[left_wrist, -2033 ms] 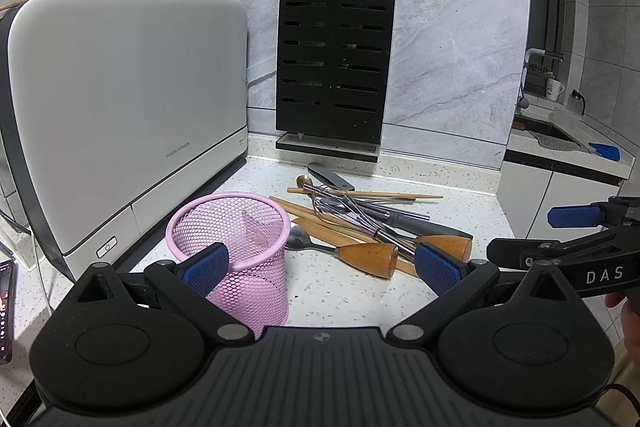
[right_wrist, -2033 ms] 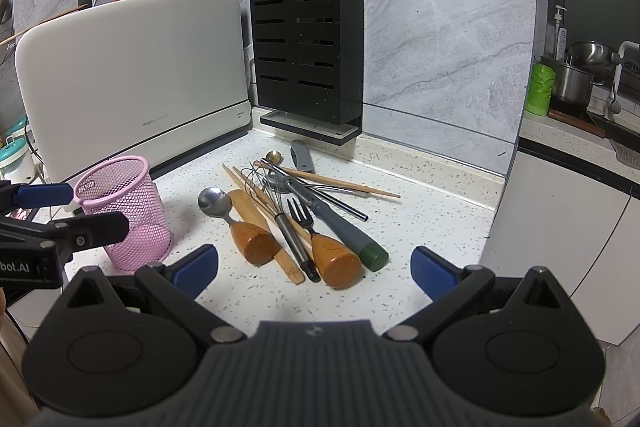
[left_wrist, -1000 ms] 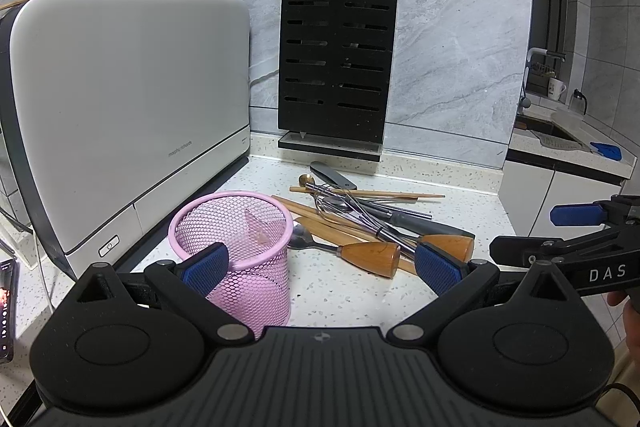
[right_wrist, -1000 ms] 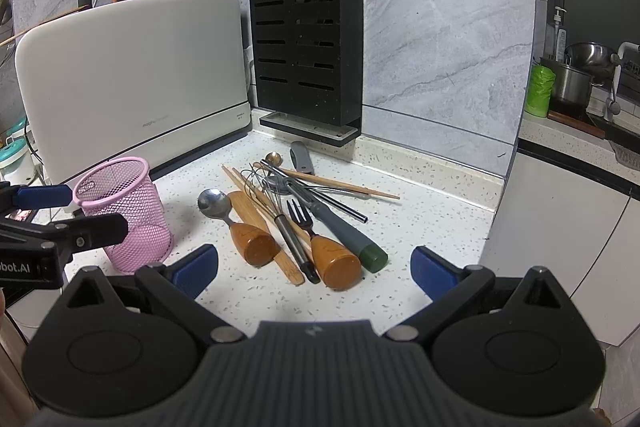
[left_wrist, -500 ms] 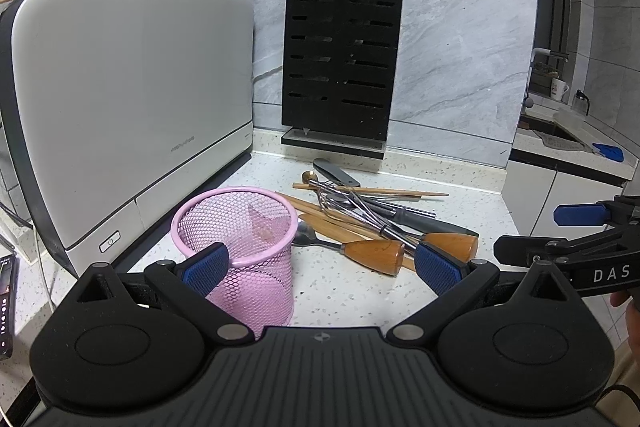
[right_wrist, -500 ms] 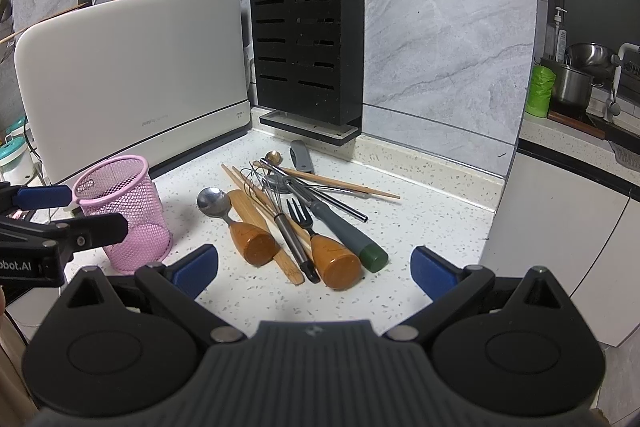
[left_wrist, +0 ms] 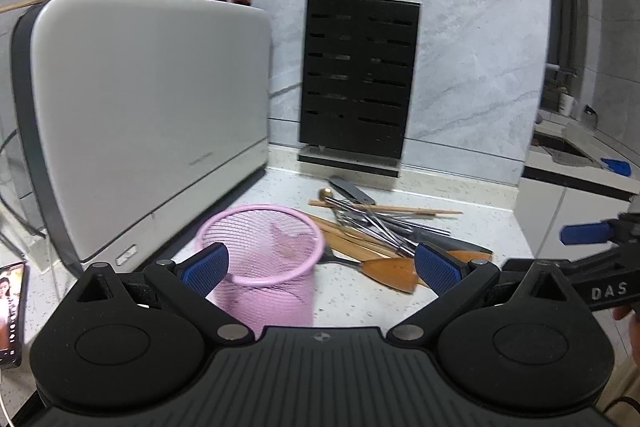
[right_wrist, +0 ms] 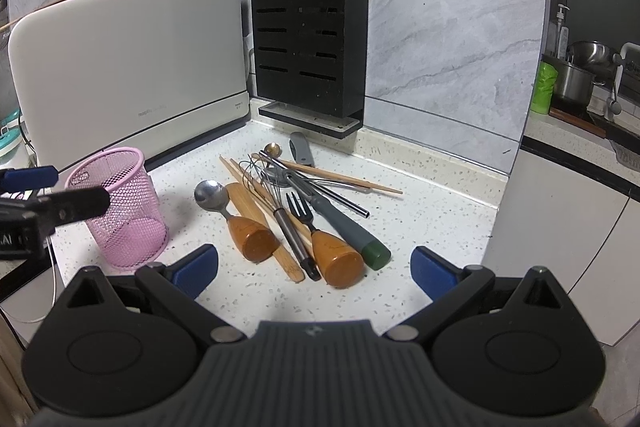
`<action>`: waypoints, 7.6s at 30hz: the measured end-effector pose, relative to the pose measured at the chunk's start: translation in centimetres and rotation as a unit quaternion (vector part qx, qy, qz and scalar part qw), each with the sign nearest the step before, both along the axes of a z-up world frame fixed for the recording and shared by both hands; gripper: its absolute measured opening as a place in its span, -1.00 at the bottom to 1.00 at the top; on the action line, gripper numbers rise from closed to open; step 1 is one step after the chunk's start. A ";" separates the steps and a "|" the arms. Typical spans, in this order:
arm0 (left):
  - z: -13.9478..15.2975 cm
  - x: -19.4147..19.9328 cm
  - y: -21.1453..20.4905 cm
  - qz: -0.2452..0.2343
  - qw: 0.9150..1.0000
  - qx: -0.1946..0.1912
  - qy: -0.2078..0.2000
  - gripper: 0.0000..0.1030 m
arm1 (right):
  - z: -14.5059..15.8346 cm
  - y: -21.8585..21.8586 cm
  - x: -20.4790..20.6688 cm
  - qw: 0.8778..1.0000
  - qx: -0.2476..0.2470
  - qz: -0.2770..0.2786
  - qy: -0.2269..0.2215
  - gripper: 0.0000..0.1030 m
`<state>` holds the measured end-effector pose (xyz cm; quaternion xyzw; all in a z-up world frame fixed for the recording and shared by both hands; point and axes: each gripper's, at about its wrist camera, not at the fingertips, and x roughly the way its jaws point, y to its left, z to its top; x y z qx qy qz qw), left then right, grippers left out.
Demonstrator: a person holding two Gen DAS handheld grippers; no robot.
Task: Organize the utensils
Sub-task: 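Move the right tool over the utensil pile toward the wooden-handled spoon, then close the right gripper on the wooden-handled spoon's neck, then lift the spoon with the right gripper and carry it over the pink cup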
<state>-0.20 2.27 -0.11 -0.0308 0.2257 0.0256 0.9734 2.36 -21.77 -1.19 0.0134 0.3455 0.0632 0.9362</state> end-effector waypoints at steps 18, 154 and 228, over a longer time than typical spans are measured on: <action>-1.6 2.6 2.9 0.030 0.999 0.002 0.042 1.00 | 0.1 1.9 4.0 0.998 0.009 0.063 0.027 0.94; -1.8 5.3 5.7 -0.046 0.995 -0.001 0.093 0.80 | -7.0 14.2 17.2 0.957 -0.076 0.259 0.103 -1.00; -2.1 5.8 3.3 -0.096 0.992 0.002 0.086 0.80 | 6.8 6.5 11.2 0.978 0.021 0.163 -0.127 -1.00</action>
